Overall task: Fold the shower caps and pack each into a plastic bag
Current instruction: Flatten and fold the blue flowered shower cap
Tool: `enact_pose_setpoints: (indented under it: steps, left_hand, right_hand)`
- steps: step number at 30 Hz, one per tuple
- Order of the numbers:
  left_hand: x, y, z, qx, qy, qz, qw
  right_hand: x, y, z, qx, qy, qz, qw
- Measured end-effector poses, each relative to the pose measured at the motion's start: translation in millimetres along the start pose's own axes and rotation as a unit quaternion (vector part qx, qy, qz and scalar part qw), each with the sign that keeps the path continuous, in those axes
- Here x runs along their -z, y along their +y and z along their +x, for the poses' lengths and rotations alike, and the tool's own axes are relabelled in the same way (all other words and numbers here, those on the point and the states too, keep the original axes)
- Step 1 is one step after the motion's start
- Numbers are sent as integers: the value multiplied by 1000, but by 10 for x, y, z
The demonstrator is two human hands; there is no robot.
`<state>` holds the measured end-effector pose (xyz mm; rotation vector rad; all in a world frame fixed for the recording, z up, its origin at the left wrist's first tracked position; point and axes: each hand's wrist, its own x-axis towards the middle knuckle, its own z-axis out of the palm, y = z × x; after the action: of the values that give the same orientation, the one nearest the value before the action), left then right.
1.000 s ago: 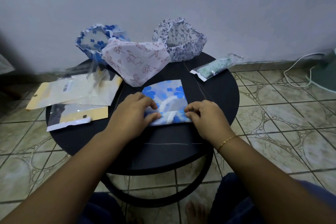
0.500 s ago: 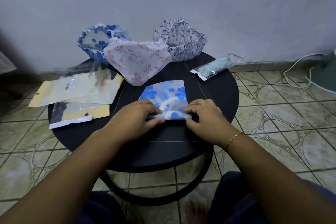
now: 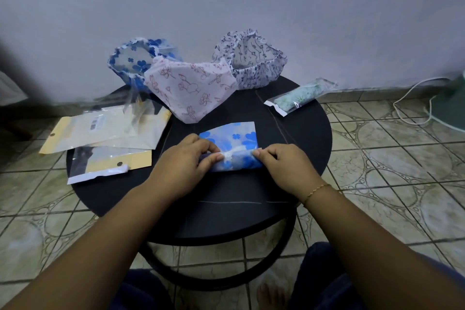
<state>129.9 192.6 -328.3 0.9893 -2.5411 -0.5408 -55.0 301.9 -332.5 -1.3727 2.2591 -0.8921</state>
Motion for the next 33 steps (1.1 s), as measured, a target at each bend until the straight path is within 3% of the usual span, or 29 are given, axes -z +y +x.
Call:
enact_pose_setpoints:
  steps: [6,11,14,20,24,27,31,33]
  left_hand:
    - [-51,-64,76,-13,7,38,999]
    - [-75,-72,149,-83,62,108,989]
    - [-52,-13,153,-72,29,88,993]
    - [6,-76,151,-57,-35,94,993]
    - [40,-52,139,-79,-40,120,989]
    - [60,-68,119,-90,-50,121,987]
    - [59,-65,88,-33,-12,76,996]
    - [45,-44,86,-16,-5,62,998]
  right_hand:
    - [-74,0,37,8,67,-72,995]
    - [-157,-15,46,146,132,-122,973]
    - [-148,-47,43,135,60,-187,971]
    - [-32,-83,0,99,-43,-185,977]
    - [-2,-91,2,115,-48,-186,975]
    - [33,-95,1,99,-59,-131,985]
    - [67,-75,13,51,-27,79,995]
    - [22,-73,45,31,-1,132,991]
